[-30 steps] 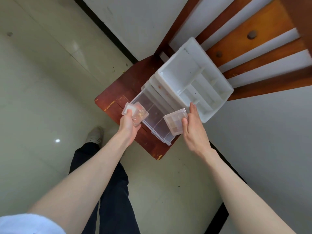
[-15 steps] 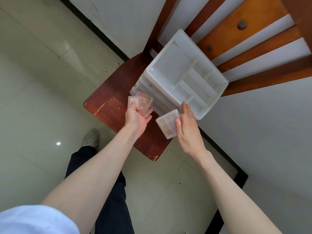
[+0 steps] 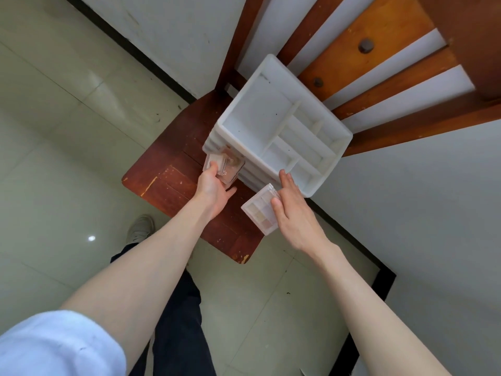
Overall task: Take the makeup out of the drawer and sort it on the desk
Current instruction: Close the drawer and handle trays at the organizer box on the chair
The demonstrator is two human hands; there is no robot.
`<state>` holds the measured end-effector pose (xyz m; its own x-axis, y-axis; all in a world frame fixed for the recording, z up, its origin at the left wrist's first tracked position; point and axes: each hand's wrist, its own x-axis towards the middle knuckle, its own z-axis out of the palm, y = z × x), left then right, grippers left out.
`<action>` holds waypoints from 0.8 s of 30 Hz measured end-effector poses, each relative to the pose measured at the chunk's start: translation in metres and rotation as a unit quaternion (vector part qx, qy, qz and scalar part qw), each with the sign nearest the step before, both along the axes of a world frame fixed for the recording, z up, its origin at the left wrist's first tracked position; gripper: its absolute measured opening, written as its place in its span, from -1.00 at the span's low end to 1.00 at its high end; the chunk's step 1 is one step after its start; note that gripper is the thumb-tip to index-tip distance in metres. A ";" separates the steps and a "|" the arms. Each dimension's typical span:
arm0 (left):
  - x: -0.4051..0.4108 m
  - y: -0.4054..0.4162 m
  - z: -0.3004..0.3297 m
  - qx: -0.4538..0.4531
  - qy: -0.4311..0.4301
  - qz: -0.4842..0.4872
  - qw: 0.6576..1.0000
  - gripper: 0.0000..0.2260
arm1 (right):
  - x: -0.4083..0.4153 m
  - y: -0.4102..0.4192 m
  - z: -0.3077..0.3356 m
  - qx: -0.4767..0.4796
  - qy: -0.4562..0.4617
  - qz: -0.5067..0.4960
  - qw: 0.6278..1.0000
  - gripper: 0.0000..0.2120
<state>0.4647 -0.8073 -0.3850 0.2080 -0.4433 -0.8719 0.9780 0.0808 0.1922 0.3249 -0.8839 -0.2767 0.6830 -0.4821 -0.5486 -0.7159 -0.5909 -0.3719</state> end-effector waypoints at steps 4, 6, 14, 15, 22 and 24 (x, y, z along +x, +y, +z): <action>0.014 0.032 0.028 0.025 -0.080 -0.065 0.994 -0.62 | 0.017 0.011 0.018 0.044 -0.007 -0.088 0.995 -0.74; 0.025 0.060 0.046 0.047 -0.148 -0.099 0.983 -0.66 | 0.028 0.027 0.029 0.068 -0.043 -0.158 0.984 -0.75; 0.076 0.206 0.149 0.149 -0.318 -0.057 0.935 -0.80 | 0.107 0.111 0.102 0.161 -0.149 -0.191 0.957 -0.80; 0.085 0.222 0.166 0.154 -0.335 -0.041 0.929 -0.84 | 0.122 0.123 0.113 0.179 -0.162 -0.182 0.953 -0.80; 0.121 0.368 0.264 0.189 -0.384 0.136 0.894 -0.90 | 0.221 0.246 0.182 0.303 -0.189 -0.071 0.931 -0.78; 0.121 0.420 0.278 0.214 -0.381 0.190 0.880 -0.90 | 0.244 0.295 0.193 0.324 -0.174 -0.008 0.930 -0.80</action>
<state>0.5860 -0.3876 -0.1069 0.8658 0.1181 -0.4863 0.4712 0.1351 0.8716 0.5687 -0.5887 -0.0836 0.8694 -0.1396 -0.4740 -0.4919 -0.1526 -0.8572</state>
